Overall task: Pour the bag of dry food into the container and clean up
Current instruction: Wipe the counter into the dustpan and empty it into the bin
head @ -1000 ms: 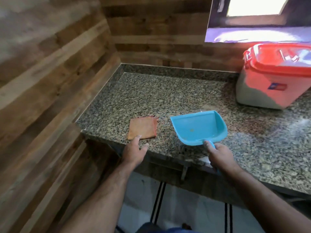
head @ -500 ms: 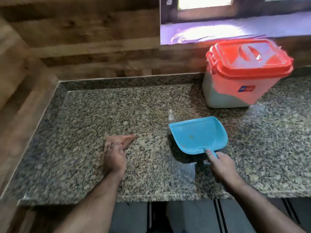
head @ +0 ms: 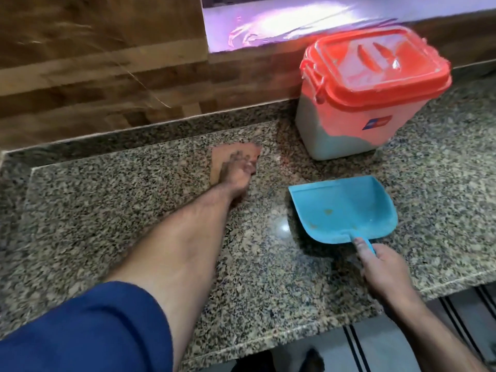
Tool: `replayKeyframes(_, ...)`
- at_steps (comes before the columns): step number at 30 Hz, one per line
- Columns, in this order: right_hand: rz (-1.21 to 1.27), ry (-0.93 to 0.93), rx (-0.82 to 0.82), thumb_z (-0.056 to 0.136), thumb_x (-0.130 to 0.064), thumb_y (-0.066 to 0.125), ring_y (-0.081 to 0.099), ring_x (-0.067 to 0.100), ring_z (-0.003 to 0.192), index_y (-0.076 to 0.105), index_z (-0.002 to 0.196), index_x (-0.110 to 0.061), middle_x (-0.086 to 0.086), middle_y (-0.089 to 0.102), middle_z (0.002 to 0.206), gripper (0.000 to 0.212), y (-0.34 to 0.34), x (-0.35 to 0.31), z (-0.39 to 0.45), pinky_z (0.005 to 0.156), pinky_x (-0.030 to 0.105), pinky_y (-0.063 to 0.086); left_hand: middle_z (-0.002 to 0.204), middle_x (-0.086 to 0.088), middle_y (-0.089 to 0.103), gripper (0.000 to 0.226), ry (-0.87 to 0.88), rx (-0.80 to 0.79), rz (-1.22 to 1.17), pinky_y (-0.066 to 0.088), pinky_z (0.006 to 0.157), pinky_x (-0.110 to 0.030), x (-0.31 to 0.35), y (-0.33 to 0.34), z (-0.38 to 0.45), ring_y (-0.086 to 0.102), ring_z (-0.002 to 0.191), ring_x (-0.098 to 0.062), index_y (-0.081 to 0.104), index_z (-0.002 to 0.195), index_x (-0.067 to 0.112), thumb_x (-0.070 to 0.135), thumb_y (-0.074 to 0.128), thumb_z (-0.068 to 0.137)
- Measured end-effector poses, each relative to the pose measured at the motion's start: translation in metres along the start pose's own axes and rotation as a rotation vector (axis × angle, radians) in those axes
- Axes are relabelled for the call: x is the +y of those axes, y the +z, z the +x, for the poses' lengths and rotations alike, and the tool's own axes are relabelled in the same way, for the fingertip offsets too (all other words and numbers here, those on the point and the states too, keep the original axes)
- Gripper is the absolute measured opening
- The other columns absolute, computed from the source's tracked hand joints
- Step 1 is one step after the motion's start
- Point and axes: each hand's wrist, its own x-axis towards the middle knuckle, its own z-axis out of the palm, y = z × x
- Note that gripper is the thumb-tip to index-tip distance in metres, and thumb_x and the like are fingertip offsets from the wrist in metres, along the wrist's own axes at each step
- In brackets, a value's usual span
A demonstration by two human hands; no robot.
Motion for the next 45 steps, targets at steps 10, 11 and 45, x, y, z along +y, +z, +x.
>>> replayKeyframes(10, 0.064, 0.114, 0.041, 0.107, -0.053, 0.052, 0.06, 0.034, 0.053, 0.056, 0.065, -0.011, 0.006, 0.061, 0.053, 0.06, -0.03, 0.056, -0.021, 0.056, 0.042, 0.049, 0.176, 0.001, 0.029, 0.05, 0.315, -0.061, 0.238, 0.014, 0.132, -0.04, 0.046, 0.105, -0.101, 0.024, 0.163, -0.021, 0.04, 0.165, 0.026, 0.031, 0.039, 0.115)
replayKeyframes(11, 0.08, 0.118, 0.046, 0.107, -0.052, 0.053, 0.059, 0.032, 0.05, 0.056, 0.067, -0.01, 0.008, 0.061, 0.055, 0.059, -0.035, 0.06, -0.027, 0.05, 0.038, 0.047, 0.178, 0.002, 0.02, 0.052, 0.336, -0.058, 0.264, 0.006, 0.132, -0.039, 0.047, 0.113, -0.116, 0.015, 0.165, -0.019, 0.034, 0.168, 0.026, 0.031, 0.038, 0.115)
replayKeyframes(45, 0.018, -0.035, -0.325, 0.103, -0.062, 0.052, 0.068, 0.026, 0.062, 0.065, 0.08, -0.015, 0.007, 0.071, 0.073, 0.053, -0.039, 0.272, -0.218, 0.049, 0.03, 0.046, 0.103, -0.009, 0.07, 0.038, -0.538, 1.011, -0.591, 0.053, 0.082, -0.037, -0.017, 0.093, -0.413, 0.064, 0.091, -0.026, 0.067, 0.11, 0.008, 0.035, 0.04, 0.113)
